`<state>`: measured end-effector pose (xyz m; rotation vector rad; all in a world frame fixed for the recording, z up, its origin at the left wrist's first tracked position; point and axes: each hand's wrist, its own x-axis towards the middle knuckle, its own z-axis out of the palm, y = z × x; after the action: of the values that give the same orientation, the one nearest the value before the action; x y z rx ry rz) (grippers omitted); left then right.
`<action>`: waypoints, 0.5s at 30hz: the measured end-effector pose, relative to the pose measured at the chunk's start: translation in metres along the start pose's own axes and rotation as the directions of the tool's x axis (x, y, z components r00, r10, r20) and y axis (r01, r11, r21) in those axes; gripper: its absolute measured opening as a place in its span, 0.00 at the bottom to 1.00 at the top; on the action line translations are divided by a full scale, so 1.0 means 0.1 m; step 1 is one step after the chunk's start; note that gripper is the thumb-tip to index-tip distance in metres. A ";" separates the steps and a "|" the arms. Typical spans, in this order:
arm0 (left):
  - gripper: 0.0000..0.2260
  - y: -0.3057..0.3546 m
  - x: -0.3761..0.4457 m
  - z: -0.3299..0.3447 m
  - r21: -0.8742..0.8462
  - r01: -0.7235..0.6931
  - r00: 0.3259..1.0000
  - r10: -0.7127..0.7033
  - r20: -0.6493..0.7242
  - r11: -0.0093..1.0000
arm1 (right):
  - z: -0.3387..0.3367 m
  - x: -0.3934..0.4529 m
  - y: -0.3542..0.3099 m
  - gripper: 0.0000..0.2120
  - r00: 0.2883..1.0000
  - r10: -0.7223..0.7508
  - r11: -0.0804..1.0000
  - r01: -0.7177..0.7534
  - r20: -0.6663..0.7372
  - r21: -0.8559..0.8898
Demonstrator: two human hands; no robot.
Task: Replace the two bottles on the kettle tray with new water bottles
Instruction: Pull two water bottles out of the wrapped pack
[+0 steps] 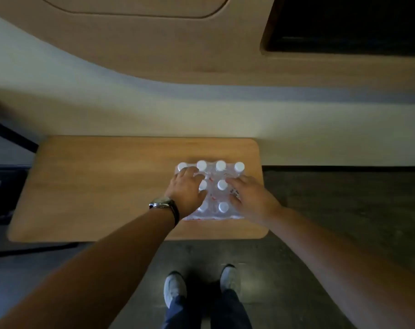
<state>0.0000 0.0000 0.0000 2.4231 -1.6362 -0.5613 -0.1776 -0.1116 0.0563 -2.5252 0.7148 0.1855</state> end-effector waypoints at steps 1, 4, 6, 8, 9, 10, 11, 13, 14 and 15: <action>0.21 -0.02 0.04 0.07 0.031 0.005 1.000 -0.005 0.004 0.999 | 0.06 0.04 0.03 0.19 1.000 0.025 1.000 -0.025 0.017 -0.010; 0.23 -0.09 0.13 0.21 0.112 0.045 0.999 -0.043 -0.018 0.993 | 0.21 0.13 0.12 0.20 0.997 0.063 0.998 -0.062 0.052 -0.021; 0.22 -0.13 0.20 0.30 0.144 0.045 0.999 -0.041 -0.030 0.988 | 0.32 0.18 0.19 0.21 0.995 0.075 0.997 -0.074 0.063 -0.007; 0.19 -0.16 0.24 0.33 0.130 0.049 0.996 -0.039 -0.080 0.990 | 0.38 0.20 0.26 0.20 0.996 0.076 0.997 -0.076 0.043 -0.001; 0.18 -0.17 0.25 0.34 0.117 0.043 0.995 -0.032 -0.094 0.992 | 0.41 0.19 0.29 0.20 0.996 0.078 0.997 -0.078 0.037 0.000; 0.17 -0.19 0.25 0.35 0.098 0.029 0.994 -0.019 -0.105 0.995 | 0.44 0.19 0.32 0.20 0.997 0.076 0.997 -0.076 0.022 0.002; 0.17 -0.21 0.25 0.36 0.086 0.004 0.994 0.005 -0.113 0.996 | 0.47 0.18 0.35 0.19 0.997 0.072 0.997 -0.072 0.009 0.009; 0.18 -0.23 0.23 0.35 0.041 -0.047 0.991 0.052 -0.121 0.998 | 0.51 0.15 0.39 0.19 0.998 0.056 0.998 -0.056 -0.021 0.020; 0.19 -0.23 0.23 0.32 0.018 -0.067 0.990 0.069 -0.124 0.998 | 0.52 0.14 0.41 0.18 0.998 0.048 0.999 -0.047 -0.035 0.024; 0.20 -0.23 0.22 0.28 -0.011 -0.090 0.988 0.087 -0.131 0.996 | 0.52 0.13 0.42 0.18 0.998 0.040 0.999 -0.039 -0.049 0.027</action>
<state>0.0157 -0.0092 -0.0380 2.3085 -1.6680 -0.3926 -0.1887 -0.1219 -0.0105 -2.4997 0.7815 0.1271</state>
